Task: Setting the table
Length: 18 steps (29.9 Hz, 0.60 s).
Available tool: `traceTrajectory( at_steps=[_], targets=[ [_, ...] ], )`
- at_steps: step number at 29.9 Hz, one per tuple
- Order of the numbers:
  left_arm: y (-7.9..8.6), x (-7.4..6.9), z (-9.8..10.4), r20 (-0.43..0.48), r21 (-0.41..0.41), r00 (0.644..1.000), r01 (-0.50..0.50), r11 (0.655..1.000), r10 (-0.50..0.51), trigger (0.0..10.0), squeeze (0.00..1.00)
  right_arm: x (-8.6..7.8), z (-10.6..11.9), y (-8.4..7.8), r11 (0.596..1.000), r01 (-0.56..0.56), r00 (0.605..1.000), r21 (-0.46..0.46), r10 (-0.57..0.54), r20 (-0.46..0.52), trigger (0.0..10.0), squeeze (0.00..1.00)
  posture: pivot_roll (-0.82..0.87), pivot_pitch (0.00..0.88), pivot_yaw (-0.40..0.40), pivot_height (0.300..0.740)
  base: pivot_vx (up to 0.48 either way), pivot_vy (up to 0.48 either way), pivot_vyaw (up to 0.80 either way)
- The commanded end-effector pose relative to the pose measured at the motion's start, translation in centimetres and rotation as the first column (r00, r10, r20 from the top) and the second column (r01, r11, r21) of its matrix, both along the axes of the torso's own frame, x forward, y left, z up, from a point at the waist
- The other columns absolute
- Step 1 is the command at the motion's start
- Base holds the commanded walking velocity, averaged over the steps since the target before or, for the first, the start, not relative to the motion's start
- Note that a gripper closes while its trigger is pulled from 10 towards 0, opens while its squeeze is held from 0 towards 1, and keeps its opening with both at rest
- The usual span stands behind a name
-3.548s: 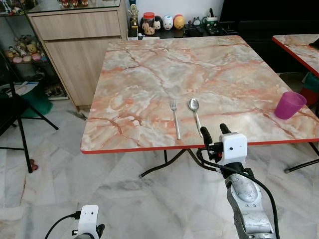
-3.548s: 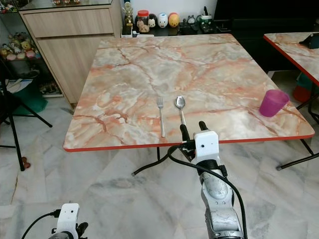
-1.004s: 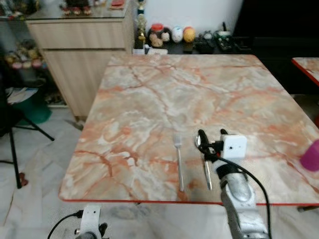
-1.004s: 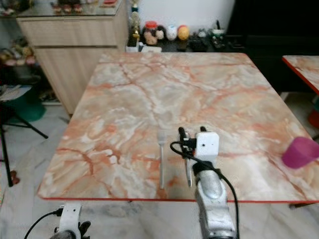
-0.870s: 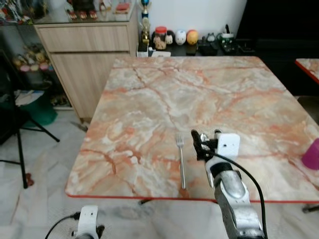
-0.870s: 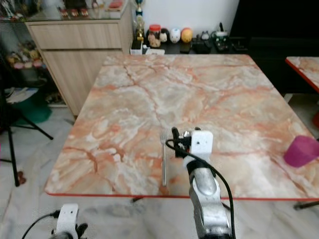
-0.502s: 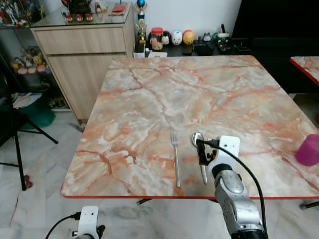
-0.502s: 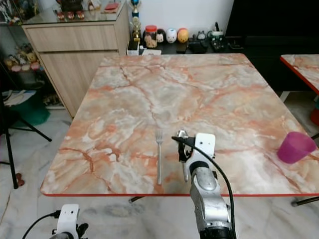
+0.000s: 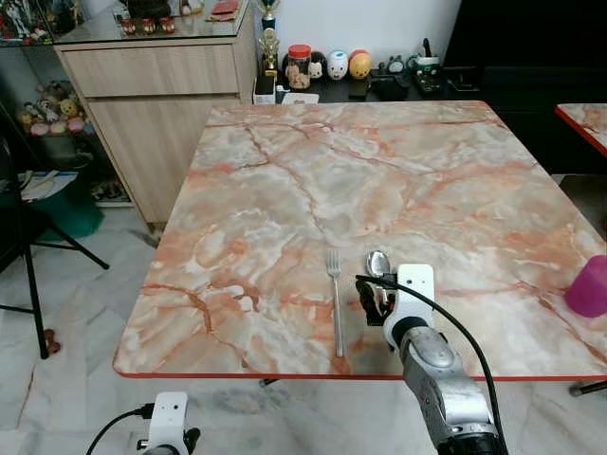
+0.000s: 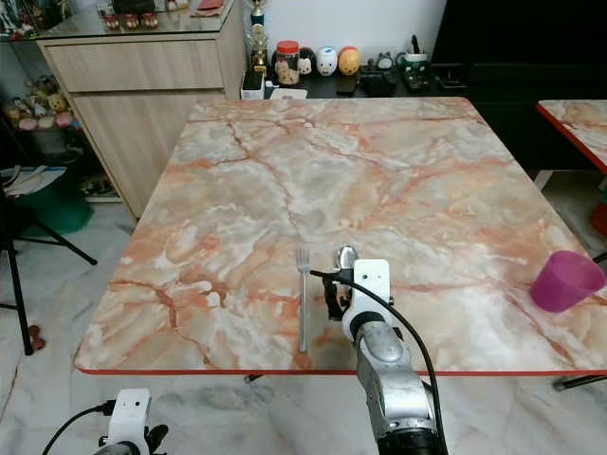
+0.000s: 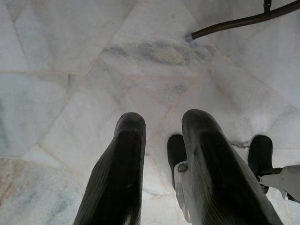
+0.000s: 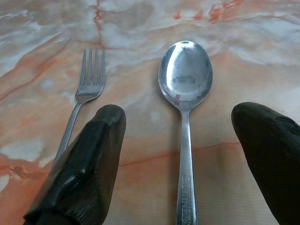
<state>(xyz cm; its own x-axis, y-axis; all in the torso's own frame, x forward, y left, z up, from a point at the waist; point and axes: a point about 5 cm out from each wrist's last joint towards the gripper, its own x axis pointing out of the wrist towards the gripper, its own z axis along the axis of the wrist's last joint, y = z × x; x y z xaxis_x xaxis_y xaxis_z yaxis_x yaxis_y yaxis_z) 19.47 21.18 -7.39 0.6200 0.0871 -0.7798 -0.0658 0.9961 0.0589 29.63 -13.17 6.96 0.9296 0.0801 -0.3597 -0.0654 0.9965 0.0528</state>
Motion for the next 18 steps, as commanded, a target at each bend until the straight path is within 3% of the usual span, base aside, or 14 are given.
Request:
traceTrajectory(
  at_steps=[1,18],
  targets=[
    [0.0,-0.3,-0.2,-0.021,-0.009,1.000,-0.004,1.000,0.004,10.0,0.00,0.2,-0.1,0.1,1.000,-0.008,1.000,0.000,0.008,-0.016,10.0,0.00,-0.03,0.000,0.008,0.740,0.000,0.000,0.00],
    [-0.1,-0.4,-0.2,-0.021,-0.011,1.000,-0.006,1.000,0.005,10.0,0.00,0.8,-1.4,-0.3,1.000,0.003,0.998,0.011,-0.002,-0.064,10.0,0.00,-0.03,0.000,0.004,0.740,0.000,0.000,0.00]
  ],
)
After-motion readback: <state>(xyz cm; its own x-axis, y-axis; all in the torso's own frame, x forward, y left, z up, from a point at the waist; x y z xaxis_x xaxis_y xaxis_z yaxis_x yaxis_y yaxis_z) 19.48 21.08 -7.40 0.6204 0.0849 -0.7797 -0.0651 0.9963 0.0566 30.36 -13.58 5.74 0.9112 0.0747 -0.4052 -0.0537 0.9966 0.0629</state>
